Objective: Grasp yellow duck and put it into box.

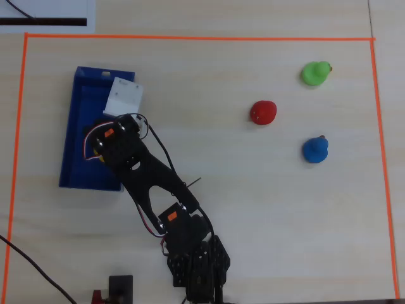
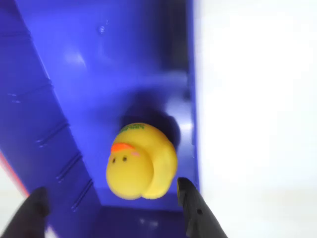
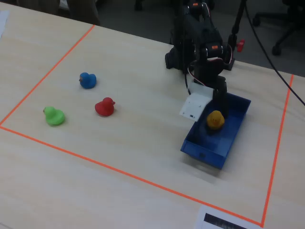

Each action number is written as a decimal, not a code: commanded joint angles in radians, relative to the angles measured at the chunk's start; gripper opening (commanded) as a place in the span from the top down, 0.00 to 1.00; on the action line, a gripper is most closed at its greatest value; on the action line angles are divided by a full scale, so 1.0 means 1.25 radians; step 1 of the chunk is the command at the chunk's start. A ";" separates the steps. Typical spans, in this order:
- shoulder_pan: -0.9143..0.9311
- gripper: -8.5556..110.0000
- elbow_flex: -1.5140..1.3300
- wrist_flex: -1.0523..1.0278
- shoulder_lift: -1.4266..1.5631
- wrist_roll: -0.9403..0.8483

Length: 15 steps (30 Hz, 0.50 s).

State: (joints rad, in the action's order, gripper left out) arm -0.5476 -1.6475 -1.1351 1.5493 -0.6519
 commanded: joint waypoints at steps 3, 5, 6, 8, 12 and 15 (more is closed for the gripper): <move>0.135 0.90 0.198 -0.189 0.184 -0.072; 0.195 0.93 0.189 -0.215 0.248 -0.120; 0.225 0.93 0.153 -0.217 0.285 -0.146; 0.275 0.93 0.010 -0.178 0.379 -0.195; 0.349 0.93 -0.449 0.016 0.621 -0.276; 0.389 0.93 -0.723 0.135 0.787 -0.293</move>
State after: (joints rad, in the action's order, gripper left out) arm -0.1135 -1.9712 -1.1597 2.2534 -0.9910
